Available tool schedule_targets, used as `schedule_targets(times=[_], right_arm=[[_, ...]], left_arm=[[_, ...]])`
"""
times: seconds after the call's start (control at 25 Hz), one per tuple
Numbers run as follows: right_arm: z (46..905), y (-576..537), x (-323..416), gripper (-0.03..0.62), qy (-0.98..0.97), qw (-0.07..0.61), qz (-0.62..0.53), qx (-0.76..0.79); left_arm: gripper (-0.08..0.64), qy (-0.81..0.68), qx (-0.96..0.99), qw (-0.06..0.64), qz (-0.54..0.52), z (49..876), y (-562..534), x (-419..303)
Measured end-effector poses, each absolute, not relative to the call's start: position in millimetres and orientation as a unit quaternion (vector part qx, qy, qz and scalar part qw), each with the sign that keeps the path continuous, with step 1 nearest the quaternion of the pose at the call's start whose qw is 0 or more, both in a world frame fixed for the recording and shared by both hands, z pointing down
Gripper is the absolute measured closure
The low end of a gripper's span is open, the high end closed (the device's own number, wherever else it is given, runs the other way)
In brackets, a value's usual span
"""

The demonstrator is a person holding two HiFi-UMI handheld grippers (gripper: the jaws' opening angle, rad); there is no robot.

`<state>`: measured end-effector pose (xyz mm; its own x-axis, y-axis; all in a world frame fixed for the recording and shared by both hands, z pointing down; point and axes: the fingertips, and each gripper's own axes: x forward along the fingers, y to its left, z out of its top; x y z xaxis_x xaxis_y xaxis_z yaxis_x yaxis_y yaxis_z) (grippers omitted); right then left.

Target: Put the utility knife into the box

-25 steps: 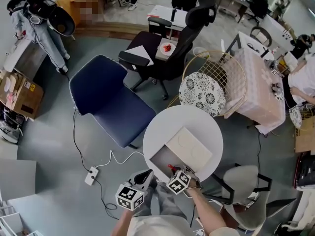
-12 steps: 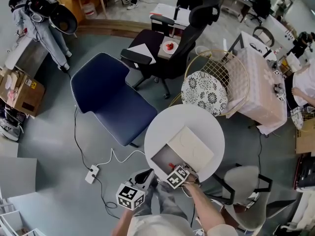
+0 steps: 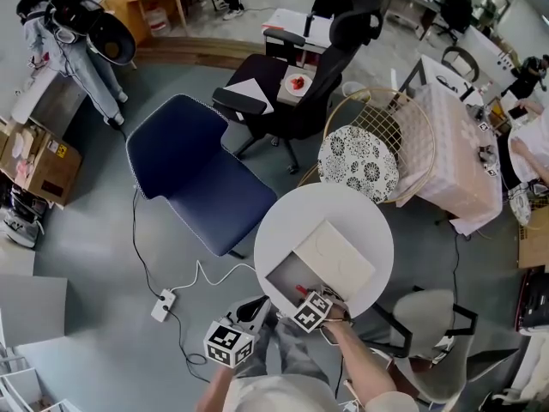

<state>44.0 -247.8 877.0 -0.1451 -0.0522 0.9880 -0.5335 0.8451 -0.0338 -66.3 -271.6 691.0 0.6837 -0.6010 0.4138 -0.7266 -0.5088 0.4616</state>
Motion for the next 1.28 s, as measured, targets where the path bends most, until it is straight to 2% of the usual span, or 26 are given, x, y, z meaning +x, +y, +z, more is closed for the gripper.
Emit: schedule_targets(times=[0.16, 0.6, 0.96, 1.28], right_arm=[[874.8, -248.0, 41.6, 0.416, -0.736, 0.621, 0.178, 0.202], [857.7, -256.2, 47.9, 0.418, -0.745, 0.608, 0.153, 0.225], [813.5, -280.3, 50.5, 0.568, -0.766, 0.567, 0.085, 0.292], [774.0, -291.0, 52.8, 0.575, -0.787, 0.527, 0.048, 0.317]], left_arm=[[0.548, -0.380, 0.865, 0.314, 0.098, 689.9, -270.8, -64.9], [0.548, -0.379, 0.868, 0.306, 0.092, 679.9, -272.4, -55.0], [0.548, -0.372, 0.881, 0.278, 0.088, 656.6, -280.8, -35.4], [0.548, -0.371, 0.896, 0.229, 0.083, 618.0, -301.0, -13.1]])
